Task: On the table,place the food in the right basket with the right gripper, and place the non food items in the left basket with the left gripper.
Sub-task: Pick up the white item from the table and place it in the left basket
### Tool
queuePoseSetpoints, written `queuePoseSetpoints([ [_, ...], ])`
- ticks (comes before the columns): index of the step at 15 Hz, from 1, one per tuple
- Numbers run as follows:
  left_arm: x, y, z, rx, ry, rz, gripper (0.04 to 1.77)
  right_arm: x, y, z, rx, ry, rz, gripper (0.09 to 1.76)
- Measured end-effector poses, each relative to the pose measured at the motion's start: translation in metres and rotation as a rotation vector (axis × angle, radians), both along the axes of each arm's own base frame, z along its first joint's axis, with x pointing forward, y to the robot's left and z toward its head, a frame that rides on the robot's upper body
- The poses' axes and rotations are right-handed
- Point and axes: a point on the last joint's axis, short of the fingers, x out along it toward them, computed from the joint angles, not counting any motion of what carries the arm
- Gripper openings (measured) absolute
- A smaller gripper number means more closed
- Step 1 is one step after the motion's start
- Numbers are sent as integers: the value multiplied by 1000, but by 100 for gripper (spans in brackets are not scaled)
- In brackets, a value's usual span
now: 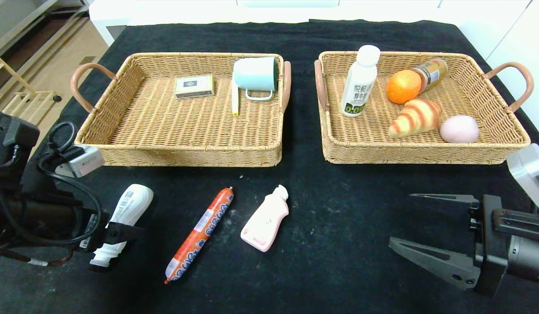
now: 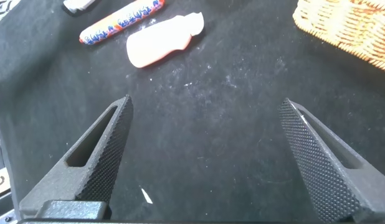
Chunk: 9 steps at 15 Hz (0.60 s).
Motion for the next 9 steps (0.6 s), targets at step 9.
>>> queuePoseSetpoints([
  [9,14,-1,-13,1,21,5,172,3,1,-5,-10,17,0,171],
])
